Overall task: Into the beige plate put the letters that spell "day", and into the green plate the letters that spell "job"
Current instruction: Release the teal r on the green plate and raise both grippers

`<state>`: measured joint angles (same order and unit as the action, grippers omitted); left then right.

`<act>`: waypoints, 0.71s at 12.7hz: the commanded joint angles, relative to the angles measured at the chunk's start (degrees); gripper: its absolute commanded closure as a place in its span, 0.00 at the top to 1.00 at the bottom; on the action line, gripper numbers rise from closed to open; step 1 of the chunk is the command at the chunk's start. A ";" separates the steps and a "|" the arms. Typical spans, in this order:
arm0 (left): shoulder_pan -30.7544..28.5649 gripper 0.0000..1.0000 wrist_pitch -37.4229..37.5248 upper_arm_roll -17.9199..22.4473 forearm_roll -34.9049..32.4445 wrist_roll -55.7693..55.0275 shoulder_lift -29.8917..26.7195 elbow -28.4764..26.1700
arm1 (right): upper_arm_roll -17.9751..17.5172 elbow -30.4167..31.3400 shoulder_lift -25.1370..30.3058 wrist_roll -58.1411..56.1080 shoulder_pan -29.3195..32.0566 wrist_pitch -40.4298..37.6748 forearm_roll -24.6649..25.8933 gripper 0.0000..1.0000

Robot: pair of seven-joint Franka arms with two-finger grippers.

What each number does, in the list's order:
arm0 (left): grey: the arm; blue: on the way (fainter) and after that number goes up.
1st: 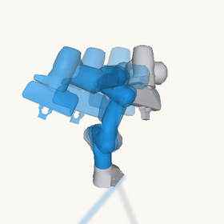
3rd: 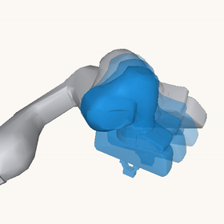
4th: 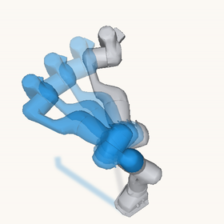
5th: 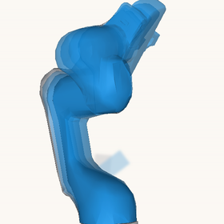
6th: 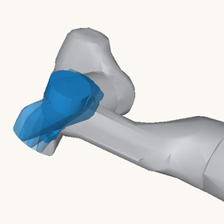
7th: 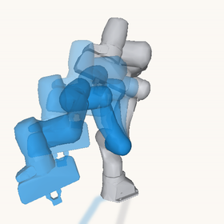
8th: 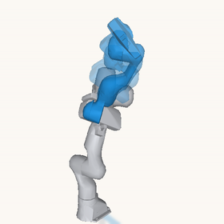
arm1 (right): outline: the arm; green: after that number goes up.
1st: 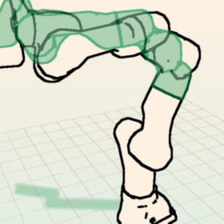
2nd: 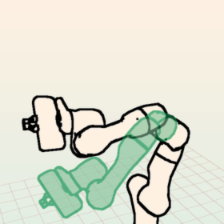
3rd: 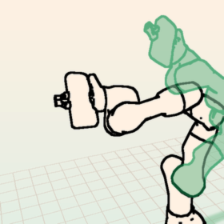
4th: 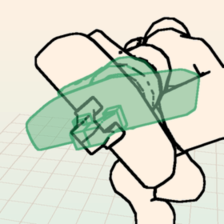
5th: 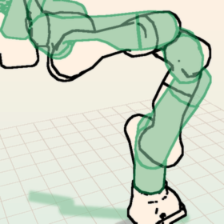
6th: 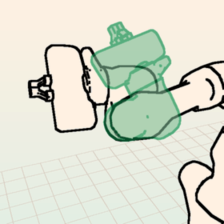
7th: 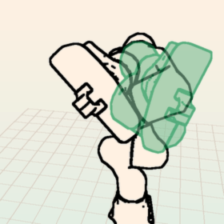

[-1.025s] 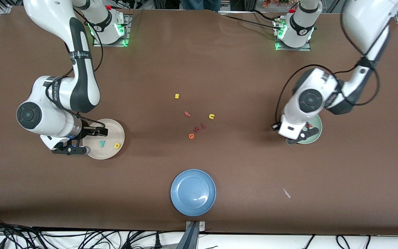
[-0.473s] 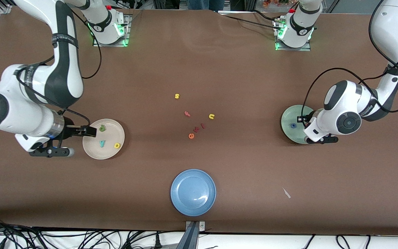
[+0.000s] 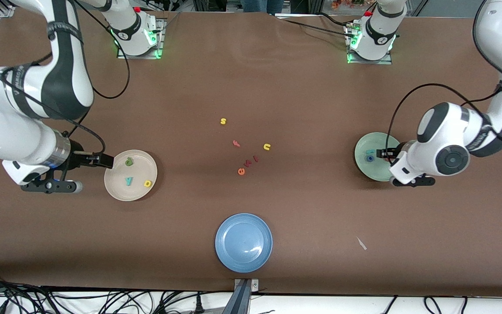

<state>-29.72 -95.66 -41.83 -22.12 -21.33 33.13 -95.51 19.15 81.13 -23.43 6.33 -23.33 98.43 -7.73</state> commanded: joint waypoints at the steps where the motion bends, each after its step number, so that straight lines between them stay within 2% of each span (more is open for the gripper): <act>1: 3.79 0.99 9.42 0.35 1.38 1.64 -0.25 10.50 | -9.72 1.57 6.81 2.46 8.53 -4.55 3.33 1.00; 3: 4.06 0.99 12.41 0.35 2.34 3.21 0.27 15.42 | -15.78 2.80 11.02 2.03 15.56 -7.97 3.95 1.00; 6: 4.06 0.99 15.59 0.70 3.93 8.04 0.54 20.27 | -19.66 3.42 16.30 -1.57 21.63 -13.86 4.39 1.00; 8: 5.37 1.00 16.29 1.31 5.15 10.95 0.19 24.12 | -19.94 3.42 17.72 -3.68 22.80 -14.41 4.30 1.00; 9: 8.68 1.00 17.78 5.23 6.55 11.22 -0.08 27.36 | -19.85 3.42 17.89 -4.12 22.89 -14.32 4.22 1.00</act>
<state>-25.55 -81.30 -40.91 -18.29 -12.70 32.77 -74.51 0.74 82.48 -7.27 3.83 -1.78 83.95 -4.21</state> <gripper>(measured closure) 0.000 0.000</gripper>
